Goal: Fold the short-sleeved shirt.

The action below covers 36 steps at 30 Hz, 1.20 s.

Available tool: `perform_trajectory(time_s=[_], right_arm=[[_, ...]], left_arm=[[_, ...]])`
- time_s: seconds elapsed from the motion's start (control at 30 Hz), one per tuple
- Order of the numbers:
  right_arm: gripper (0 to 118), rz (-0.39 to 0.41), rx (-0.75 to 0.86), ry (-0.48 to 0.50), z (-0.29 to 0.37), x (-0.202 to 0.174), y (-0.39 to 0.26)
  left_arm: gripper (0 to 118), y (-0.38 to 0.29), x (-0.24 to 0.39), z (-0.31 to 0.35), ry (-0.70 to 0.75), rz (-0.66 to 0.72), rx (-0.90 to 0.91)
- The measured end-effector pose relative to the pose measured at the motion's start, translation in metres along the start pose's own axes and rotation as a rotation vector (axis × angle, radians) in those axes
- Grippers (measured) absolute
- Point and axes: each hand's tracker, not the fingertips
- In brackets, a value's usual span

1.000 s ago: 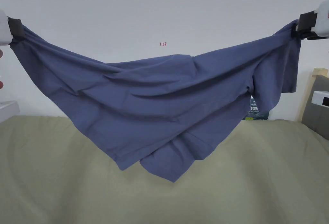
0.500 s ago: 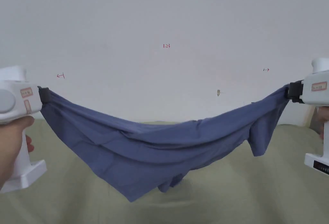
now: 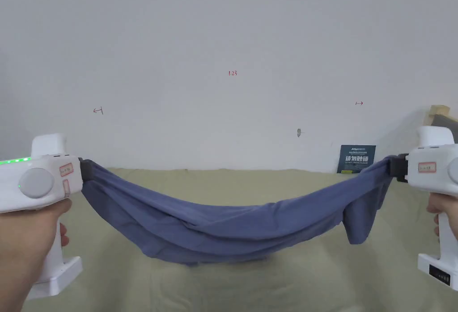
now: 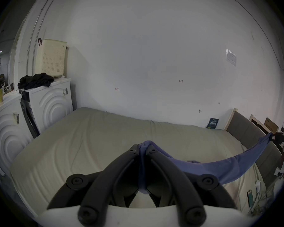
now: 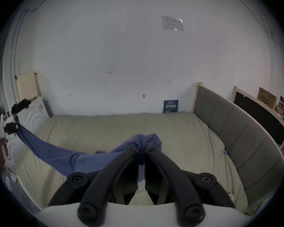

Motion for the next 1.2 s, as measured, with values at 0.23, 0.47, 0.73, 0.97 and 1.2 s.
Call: perform_trajectory(time_s=[0.23,0.47,0.73,0.97,1.2], right_arm=[[7,0.124,-0.158,0.039,0.068,-0.013,-0.144],[7,0.118,-0.354,0.016,0.075,-0.008,-0.3],[88,0.042,-0.425,0.085,0.077,0.0,-0.339],[113,0.084,-0.206,0.192,0.153,-0.032,-0.312],[9,0.079,-0.196,0.297,0.163,-0.082,-0.305]], left_arm=[[3,-0.126,-0.018,0.089,-0.039,0.004,-0.126],[3,-0.264,-0.061,0.109,0.059,0.009,-0.351],[58,-0.294,-0.076,0.121,-0.009,0.075,-0.346],[92,-0.279,-0.103,0.21,-0.074,0.132,-0.206],[14,-0.297,-0.127,0.222,0.023,0.084,-0.35]])
